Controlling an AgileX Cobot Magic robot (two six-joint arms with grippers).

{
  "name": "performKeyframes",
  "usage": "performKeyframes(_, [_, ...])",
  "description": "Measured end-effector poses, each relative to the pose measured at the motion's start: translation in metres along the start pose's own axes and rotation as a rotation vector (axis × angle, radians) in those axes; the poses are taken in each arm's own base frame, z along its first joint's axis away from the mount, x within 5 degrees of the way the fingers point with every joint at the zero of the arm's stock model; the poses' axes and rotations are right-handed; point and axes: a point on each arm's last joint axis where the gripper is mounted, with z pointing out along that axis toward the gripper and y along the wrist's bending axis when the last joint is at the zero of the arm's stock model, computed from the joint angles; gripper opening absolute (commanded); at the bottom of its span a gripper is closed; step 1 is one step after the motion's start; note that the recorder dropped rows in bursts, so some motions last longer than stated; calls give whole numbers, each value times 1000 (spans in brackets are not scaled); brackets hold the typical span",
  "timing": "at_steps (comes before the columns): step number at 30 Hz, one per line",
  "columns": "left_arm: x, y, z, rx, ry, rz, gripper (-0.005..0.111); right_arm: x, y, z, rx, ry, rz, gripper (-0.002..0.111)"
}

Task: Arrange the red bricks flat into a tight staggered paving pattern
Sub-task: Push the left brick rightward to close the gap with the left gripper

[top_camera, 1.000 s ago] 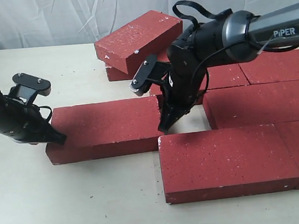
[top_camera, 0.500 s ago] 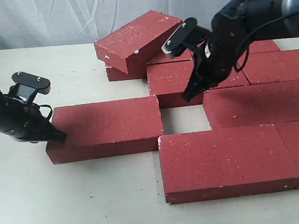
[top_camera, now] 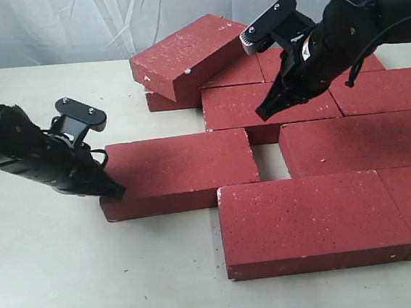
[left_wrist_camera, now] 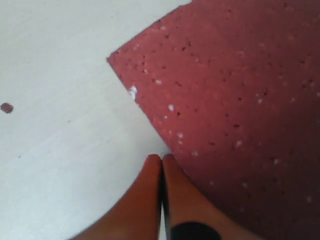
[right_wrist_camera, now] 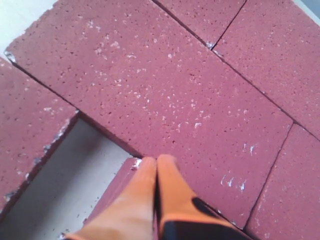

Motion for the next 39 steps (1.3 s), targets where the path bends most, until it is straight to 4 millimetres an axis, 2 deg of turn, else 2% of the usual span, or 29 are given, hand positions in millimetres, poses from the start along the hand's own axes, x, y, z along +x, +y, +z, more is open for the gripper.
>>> performKeyframes(4, [-8,-11,13,13,-2,31,0,0,0,0,0,0,0,-1])
performKeyframes(14, [-25,-38,16,43,-47,100,0,0,0,0,-1,0,2,-1])
performKeyframes(21, [-25,-41,26,37,-47,110,0,0,1,0,-9,-3,17,-1])
performKeyframes(26, [-25,-42,27,37,-48,114,0,0,1,0,-9,-3,17,-1])
performKeyframes(29, [-25,-38,26,39,-38,104,0,0,1,0,-9,-3,17,-1])
performKeyframes(33, [-21,-23,23,48,9,58,0,0,1,0,-12,-3,24,-1])
performKeyframes(36, [-15,-2,14,58,61,3,0,0,1,0,-13,-3,26,-1])
performKeyframes(39, [-12,4,10,72,88,-17,0,-1,1,0,-12,-13,26,-1])
